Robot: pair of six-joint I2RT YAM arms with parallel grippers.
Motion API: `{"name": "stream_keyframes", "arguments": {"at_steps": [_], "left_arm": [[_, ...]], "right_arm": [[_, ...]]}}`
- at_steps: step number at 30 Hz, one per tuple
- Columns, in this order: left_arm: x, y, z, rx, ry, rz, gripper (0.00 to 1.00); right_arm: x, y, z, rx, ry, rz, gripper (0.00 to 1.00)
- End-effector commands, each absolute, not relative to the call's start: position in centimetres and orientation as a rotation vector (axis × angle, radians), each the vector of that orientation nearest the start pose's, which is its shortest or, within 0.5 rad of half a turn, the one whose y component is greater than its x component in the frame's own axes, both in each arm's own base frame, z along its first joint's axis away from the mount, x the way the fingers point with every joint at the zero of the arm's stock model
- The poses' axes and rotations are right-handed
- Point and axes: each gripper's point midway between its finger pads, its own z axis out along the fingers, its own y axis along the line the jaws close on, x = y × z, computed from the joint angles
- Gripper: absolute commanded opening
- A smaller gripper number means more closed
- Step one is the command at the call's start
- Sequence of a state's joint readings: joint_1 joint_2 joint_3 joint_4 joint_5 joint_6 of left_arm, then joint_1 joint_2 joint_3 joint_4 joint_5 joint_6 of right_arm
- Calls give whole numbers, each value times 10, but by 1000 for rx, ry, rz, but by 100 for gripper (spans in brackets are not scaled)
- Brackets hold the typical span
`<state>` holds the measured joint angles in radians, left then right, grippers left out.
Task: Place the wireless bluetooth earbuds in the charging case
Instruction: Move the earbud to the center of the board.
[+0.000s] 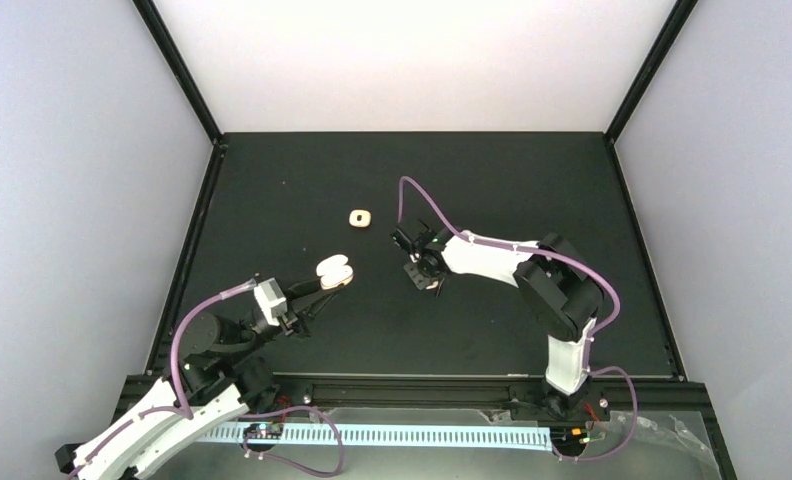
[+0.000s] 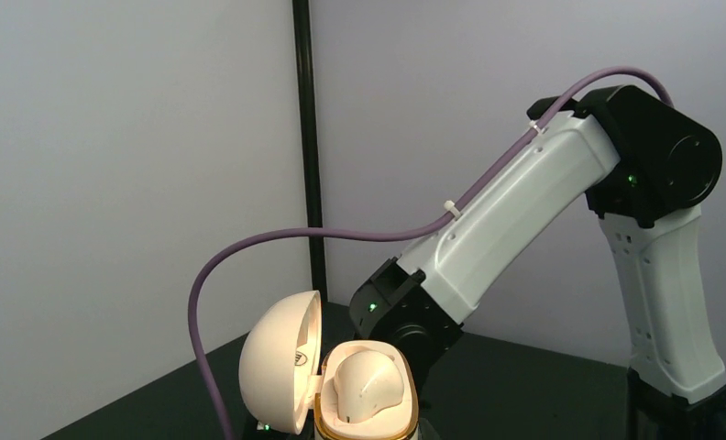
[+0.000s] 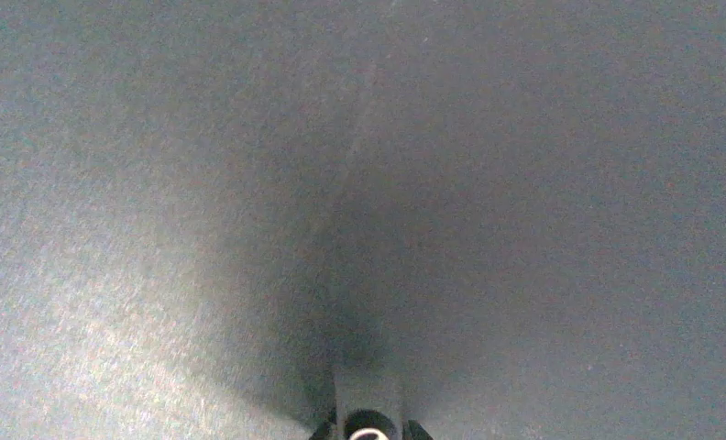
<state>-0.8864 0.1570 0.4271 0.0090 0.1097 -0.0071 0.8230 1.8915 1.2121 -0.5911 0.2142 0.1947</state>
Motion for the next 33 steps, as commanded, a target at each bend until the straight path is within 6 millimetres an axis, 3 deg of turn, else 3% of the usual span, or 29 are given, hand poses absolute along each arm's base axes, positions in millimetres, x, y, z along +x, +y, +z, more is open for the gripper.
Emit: {"name": "stream_keyframes", "arguments": {"at_steps": [1,4,11,15,20,25,28,33], "left_arm": [[117,-182,349,671,1154,-862,2],[117,-183,347,674,1159,-866,2],[117,-181,348,668,1158,-865,2],[117,-180,348,665,1159,-862,2],[118,-181,348,664,1160,-860,2],[119,-183,347,670,1168,-863,1],[119,-184,345,672,1174,-867,2],[117,-182,348,669,1164,-869,2]], "right_arm": [[290,265,26,-854,2665,-45,20],[289,266,27,-808,2673,-24,26],[289,266,65,-639,2620,84,37],[280,259,76,-526,2619,148,38],[266,256,65,-304,2700,248,38],[276,248,60,93,2696,260,40],[281,246,58,233,2684,235,41],[291,242,57,289,2663,163,42]]}}
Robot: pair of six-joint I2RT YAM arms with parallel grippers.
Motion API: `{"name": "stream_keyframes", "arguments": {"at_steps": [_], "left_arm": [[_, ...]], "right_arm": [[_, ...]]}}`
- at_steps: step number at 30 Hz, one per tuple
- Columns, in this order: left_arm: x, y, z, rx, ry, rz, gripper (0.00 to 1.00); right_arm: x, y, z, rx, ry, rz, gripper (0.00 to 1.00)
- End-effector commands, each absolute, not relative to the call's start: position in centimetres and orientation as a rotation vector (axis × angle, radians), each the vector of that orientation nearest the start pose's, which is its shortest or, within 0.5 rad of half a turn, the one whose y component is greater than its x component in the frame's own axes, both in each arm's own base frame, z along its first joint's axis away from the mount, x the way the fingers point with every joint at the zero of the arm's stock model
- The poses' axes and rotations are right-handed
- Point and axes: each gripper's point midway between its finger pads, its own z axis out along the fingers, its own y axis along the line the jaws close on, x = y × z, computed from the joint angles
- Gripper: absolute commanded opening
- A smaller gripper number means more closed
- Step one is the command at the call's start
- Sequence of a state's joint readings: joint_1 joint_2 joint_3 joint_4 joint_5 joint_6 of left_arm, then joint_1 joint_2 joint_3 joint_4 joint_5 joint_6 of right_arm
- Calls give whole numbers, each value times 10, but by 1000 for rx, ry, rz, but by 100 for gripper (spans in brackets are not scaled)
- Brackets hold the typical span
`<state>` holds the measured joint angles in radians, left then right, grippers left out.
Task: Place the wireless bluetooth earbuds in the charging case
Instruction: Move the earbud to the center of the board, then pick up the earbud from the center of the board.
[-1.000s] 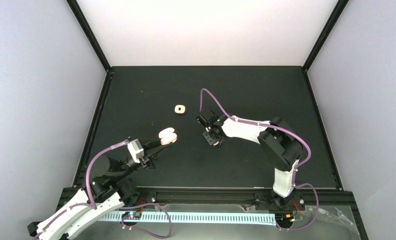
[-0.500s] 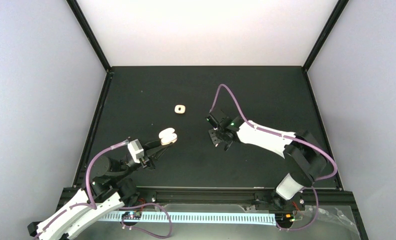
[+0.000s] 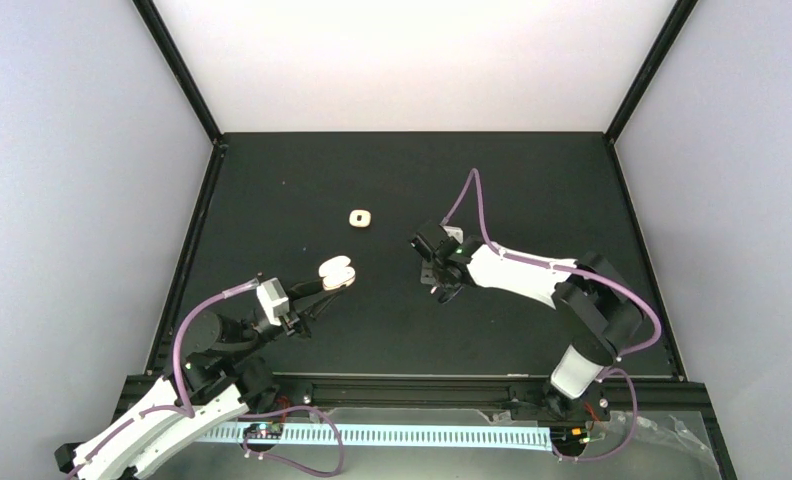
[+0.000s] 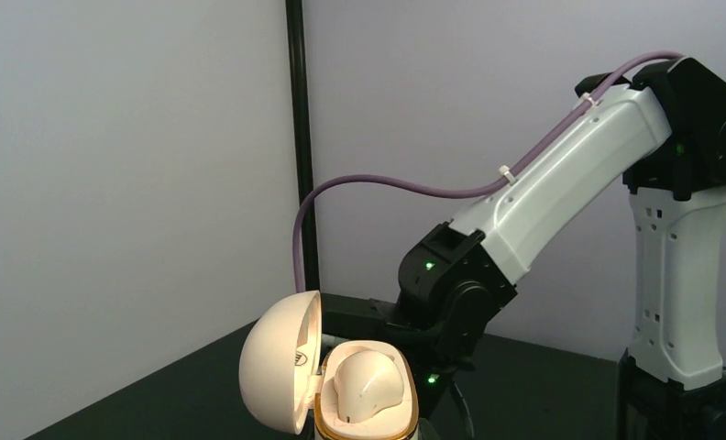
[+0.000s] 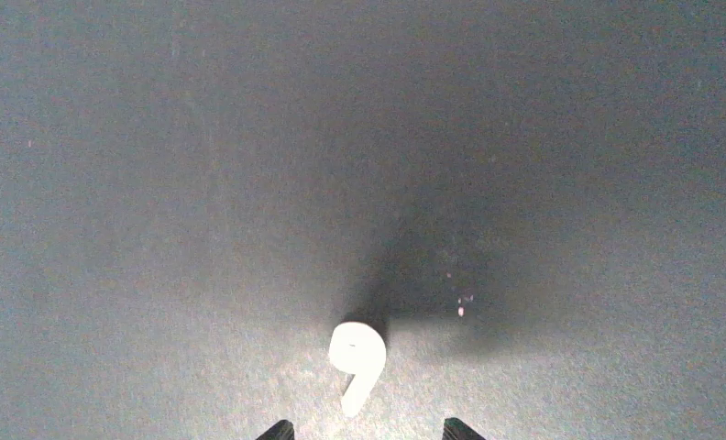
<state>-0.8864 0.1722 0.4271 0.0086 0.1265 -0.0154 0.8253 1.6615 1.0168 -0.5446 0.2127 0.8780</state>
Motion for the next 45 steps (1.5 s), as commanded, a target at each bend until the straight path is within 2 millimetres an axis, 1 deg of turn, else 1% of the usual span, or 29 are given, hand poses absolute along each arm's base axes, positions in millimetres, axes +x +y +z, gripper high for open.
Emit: {"name": "stream_keyframes", "arguments": {"at_steps": [1,5,9,14,18,28,34,39,45], "left_arm": [[117,-182,348,669,1162,-870,1],[116,-181,349,667,1156,-871,2],[115,-179,351,666,1147,-868,2],[114,-178,353,664,1142,-868,2],[113,-176,354,657,1137,-869,2],[112,-175,355,655,1131,-872,2],[111,-174,356,654,1126,-874,2],[111,-174,356,655,1125,-875,1],[110,-174,356,654,1124,-876,1]], "right_arm": [[292,243,55,286,2669,144,42],[296,241,46,259,2687,56,41],[301,237,43,237,2687,-18,39],[301,239,39,204,2709,-51,33],[300,241,36,185,2727,-58,31],[293,246,25,152,2771,-67,32],[288,252,27,119,2777,-65,35],[286,255,27,87,2787,-63,28],[286,255,23,72,2794,-72,26]]}}
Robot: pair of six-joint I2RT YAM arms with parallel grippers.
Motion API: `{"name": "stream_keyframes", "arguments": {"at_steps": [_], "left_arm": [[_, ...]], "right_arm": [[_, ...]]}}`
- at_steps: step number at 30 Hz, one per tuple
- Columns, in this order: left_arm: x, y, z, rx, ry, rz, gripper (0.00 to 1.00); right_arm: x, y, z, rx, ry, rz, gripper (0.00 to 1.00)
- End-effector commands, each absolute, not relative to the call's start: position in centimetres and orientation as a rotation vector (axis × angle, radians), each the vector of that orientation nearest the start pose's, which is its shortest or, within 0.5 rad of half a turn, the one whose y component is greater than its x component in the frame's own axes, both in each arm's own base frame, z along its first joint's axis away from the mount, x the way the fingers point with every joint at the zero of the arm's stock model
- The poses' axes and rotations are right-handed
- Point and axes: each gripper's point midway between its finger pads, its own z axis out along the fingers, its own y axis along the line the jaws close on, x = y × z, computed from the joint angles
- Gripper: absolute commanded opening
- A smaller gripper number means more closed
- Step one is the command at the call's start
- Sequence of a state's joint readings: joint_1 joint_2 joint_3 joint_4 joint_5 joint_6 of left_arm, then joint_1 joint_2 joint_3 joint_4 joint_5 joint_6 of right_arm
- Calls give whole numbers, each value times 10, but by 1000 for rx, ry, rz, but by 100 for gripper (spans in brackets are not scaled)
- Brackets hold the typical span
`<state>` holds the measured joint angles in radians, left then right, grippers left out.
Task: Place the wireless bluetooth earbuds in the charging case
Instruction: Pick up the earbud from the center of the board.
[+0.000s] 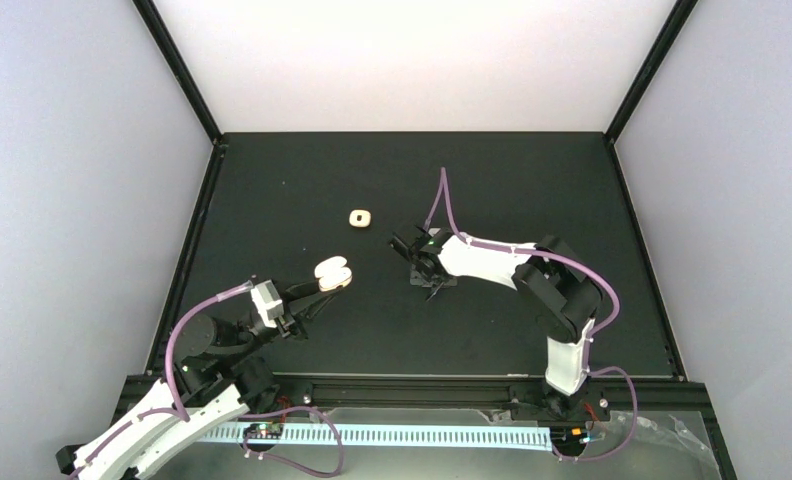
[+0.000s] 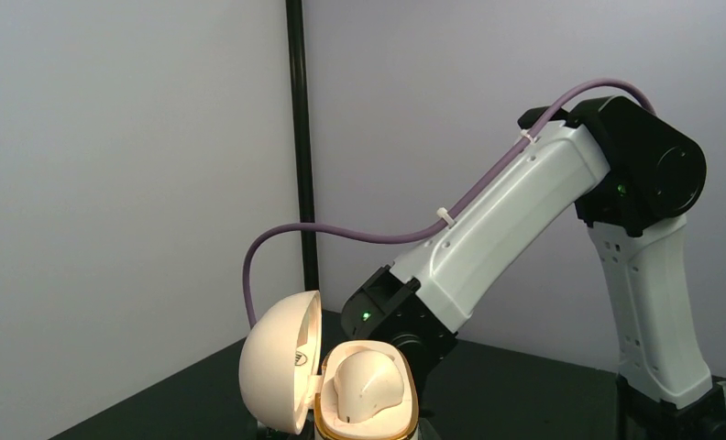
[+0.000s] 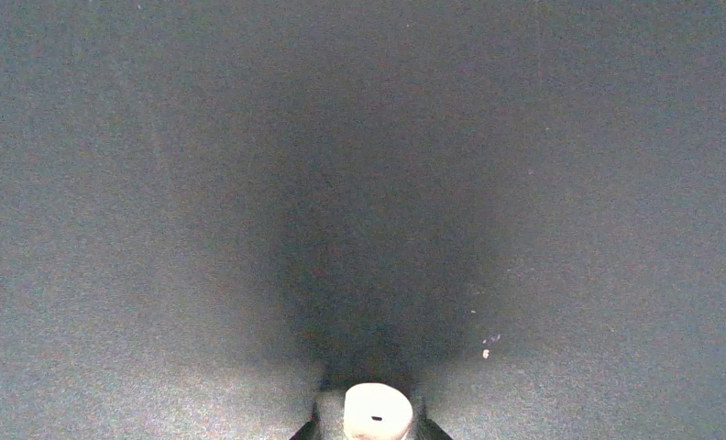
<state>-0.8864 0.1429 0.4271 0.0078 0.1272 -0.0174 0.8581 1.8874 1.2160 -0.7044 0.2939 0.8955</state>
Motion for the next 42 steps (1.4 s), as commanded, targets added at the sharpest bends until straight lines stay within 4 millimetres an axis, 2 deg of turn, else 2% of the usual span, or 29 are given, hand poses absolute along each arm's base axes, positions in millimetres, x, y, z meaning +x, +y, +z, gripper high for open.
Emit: {"name": "stream_keyframes", "arguments": {"at_steps": [1,8,16,19,23,26,34,42], "left_arm": [[110,-174,356,654,1123,-877,2],[110,-174,356,655,1125,-878,2],[111,-175,356,656,1127,-874,1],[112,-176,356,656,1129,-874,2],[113,-177,355,658,1134,-874,2],[113,-177,354,659,1136,-874,2],[112,-176,355,657,1133,-876,2],[111,-176,355,658,1130,-875,1]], "right_arm": [[286,256,22,63,2796,-75,26],[289,259,20,-37,2802,-99,21],[289,254,24,-143,2793,-146,16],[288,256,24,-169,2800,-141,18],[289,260,25,-153,2807,-128,28],[291,261,24,-129,2811,-131,31],[293,265,24,-106,2823,-110,27],[287,260,16,-84,2857,-95,25]]}}
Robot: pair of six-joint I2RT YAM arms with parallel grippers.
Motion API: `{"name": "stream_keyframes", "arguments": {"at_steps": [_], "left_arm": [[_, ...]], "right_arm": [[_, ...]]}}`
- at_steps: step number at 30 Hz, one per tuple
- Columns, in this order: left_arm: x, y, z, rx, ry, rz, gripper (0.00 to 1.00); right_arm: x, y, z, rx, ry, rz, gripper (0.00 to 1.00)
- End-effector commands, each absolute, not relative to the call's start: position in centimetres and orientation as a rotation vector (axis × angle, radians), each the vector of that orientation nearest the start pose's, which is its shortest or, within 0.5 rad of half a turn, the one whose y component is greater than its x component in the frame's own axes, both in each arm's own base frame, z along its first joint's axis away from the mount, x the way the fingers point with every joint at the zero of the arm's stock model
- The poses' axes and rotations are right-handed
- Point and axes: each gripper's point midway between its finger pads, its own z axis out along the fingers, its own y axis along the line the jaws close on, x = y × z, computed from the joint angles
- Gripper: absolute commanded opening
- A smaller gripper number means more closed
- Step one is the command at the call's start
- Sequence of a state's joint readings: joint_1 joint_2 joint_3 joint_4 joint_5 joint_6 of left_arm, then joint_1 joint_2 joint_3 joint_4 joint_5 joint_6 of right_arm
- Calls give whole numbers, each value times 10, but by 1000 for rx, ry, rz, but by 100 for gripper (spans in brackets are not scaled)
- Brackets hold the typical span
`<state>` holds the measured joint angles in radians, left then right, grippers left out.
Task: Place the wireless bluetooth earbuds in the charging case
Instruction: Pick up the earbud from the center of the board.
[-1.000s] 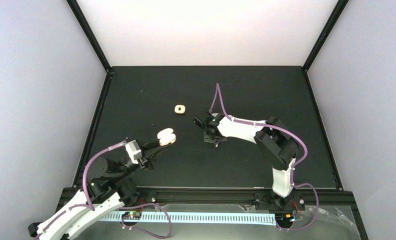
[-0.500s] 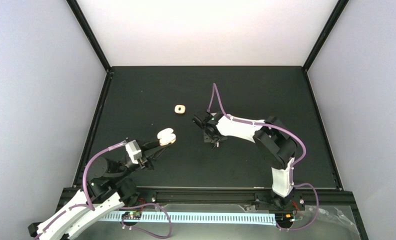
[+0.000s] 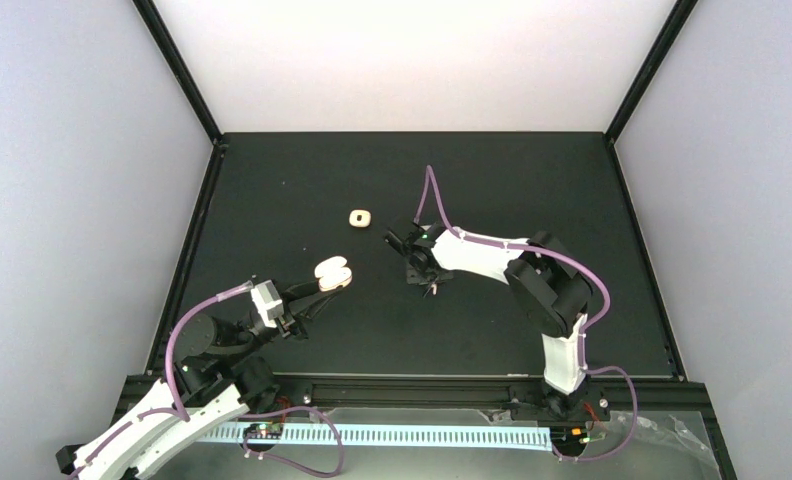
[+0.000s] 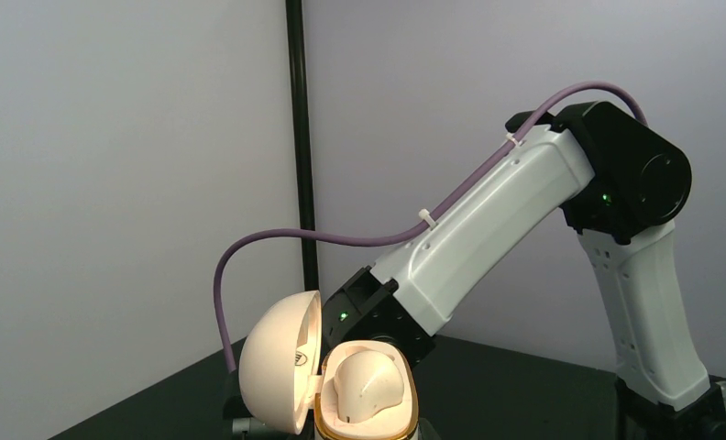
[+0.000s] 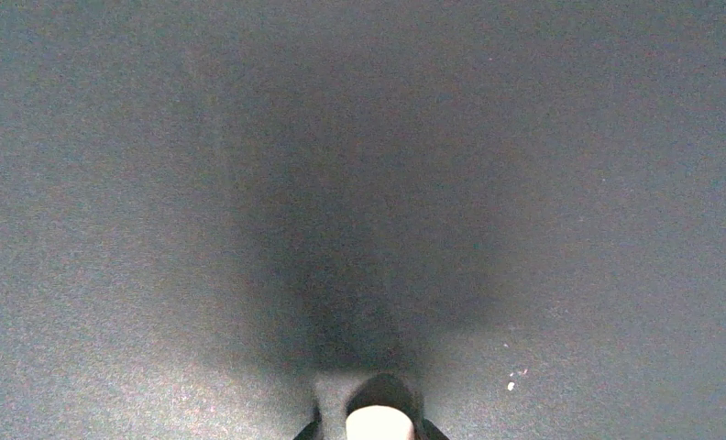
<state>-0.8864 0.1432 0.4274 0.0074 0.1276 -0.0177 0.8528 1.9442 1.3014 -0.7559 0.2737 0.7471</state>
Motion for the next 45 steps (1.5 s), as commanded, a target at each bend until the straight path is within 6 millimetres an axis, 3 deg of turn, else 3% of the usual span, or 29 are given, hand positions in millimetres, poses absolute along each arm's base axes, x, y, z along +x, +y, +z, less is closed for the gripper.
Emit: {"name": "stream_keyframes", "arguments": {"at_steps": [1,20,32,38,42,45], "left_arm": [[111,-176,355,657,1130,-876,2],[111,-177,355,661,1132,-881,2],[113,-178,352,664,1141,-878,2],[114,-180,350,667,1152,-878,2],[115,-181,350,667,1158,-881,2],[116,-183,351,665,1157,-887,2]], "right_arm": [[286,259,15,-79,2864,-93,25],[280,250,6,-83,2883,-113,16],[290,252,38,-77,2805,-73,10],[291,247,66,-79,2740,-41,9],[294,243,112,-82,2616,60,9],[296,240,163,-99,2480,167,9]]}}
